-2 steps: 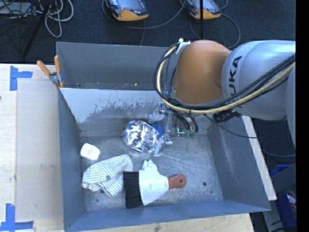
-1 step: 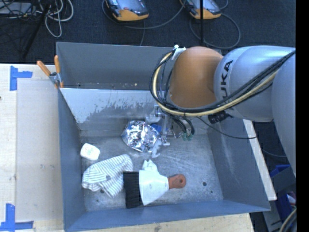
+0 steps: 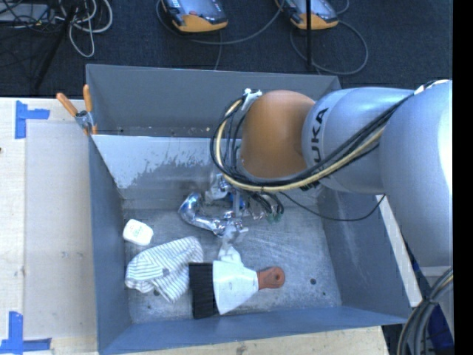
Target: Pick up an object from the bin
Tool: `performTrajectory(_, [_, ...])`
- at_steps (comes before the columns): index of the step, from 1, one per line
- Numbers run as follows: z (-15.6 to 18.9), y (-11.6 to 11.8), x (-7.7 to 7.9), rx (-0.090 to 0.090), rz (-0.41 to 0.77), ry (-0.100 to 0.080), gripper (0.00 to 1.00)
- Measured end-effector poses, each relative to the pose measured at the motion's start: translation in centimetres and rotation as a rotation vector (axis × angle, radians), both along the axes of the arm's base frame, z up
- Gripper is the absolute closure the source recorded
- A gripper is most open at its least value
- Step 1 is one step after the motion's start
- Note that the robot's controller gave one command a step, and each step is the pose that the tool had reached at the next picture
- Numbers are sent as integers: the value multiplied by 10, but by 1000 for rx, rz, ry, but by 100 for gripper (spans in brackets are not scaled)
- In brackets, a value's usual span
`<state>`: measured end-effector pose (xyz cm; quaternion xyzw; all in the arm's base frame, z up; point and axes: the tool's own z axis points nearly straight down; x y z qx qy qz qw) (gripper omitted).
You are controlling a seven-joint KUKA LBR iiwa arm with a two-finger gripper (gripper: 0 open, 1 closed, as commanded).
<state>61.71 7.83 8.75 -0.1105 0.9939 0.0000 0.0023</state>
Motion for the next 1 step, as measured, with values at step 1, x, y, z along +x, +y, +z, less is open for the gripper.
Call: performTrajectory(1, [-2, 2, 5, -1, 17, 4, 0])
